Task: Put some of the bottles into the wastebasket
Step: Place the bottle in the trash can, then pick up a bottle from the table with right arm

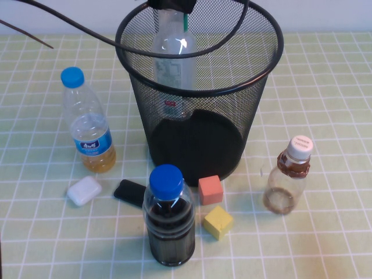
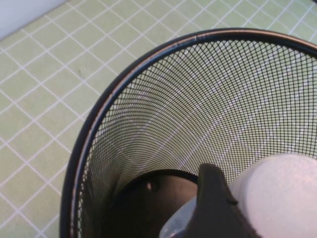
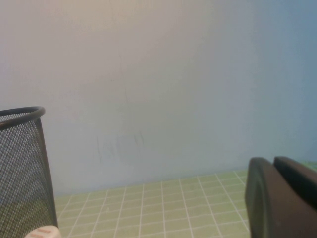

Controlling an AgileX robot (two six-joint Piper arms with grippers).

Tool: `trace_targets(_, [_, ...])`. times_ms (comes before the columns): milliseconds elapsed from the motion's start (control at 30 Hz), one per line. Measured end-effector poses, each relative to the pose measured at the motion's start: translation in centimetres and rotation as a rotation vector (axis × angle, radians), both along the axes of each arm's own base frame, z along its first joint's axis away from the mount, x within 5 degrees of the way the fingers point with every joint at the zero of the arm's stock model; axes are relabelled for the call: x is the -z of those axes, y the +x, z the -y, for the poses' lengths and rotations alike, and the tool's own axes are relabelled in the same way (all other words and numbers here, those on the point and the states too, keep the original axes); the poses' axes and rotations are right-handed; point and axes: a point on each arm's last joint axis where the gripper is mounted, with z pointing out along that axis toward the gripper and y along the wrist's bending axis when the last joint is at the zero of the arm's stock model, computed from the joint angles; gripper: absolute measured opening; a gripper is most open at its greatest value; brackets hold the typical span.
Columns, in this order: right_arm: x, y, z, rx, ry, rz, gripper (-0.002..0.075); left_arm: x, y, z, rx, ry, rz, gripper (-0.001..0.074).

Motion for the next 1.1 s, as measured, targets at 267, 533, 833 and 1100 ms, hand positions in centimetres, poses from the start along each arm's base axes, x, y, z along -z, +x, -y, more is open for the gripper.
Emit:
trace_targets(267, [0.0, 0.0, 0.0, 0.000, 0.000, 0.000, -0.0010, 0.2, 0.1, -0.1, -0.020, 0.010, -0.009, 0.0398])
trace_targets(533, [0.0, 0.0, 0.0, 0.000, 0.000, 0.000, -0.0010, 0.4, 0.3, -0.1, -0.041, 0.010, -0.027, 0.0349])
trace_targets(833, [0.0, 0.0, 0.0, -0.006, 0.037, 0.000, -0.0010, -4.8, -3.6, -1.7, -0.055, -0.016, 0.095, 0.0017])
trace_targets(1100, [-1.4, -0.3, 0.0, -0.018, 0.071, 0.042, -0.0010, -11.4, -11.2, -4.6, -0.065, -0.057, 0.268, -0.0001])
